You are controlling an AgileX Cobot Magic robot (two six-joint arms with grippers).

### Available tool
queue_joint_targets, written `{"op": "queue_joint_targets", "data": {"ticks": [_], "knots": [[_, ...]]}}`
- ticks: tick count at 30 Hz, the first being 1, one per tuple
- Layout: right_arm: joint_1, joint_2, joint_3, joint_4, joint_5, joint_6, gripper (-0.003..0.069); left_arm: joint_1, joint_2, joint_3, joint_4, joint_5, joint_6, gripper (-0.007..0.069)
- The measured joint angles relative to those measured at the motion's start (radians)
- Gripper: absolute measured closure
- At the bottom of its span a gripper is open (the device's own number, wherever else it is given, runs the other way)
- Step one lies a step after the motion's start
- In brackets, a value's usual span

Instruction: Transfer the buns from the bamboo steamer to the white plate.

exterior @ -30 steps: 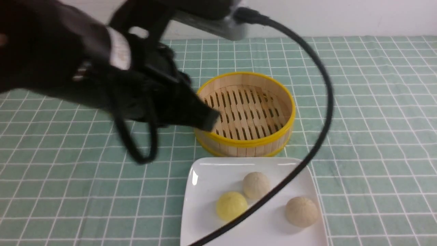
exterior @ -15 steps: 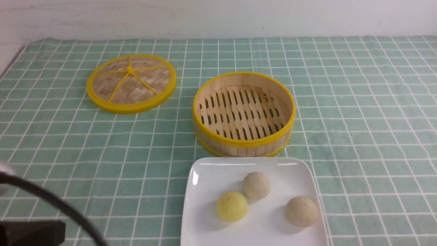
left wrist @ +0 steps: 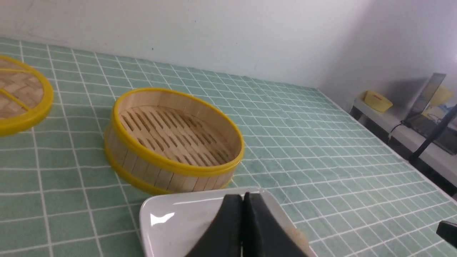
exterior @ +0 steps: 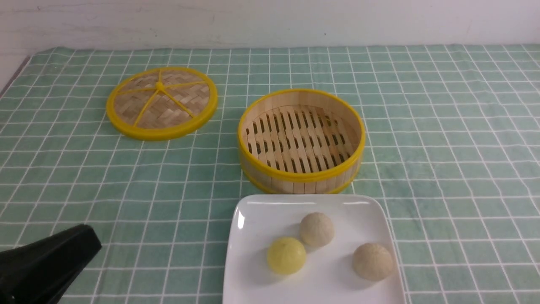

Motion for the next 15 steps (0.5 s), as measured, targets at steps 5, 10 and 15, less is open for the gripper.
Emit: {"op": "queue_joint_targets", "data": {"ticks": [5,10,15], "knots": [[0.0,0.0,0.0,0.0,0.0,0.0,0.0633,0.0,0.0,0.02,0.002,0.025,0.0,0.0597],[0.0,0.0,0.0,0.0,0.0,0.0,0.0625,0.0,0.0,0.026,-0.003,0.087,0.0,0.0591],[0.0,0.0,0.0,0.002,0.0,0.001,0.0619,0.048,0.0,0.056,-0.003,0.172,0.001,0.0587]]}}
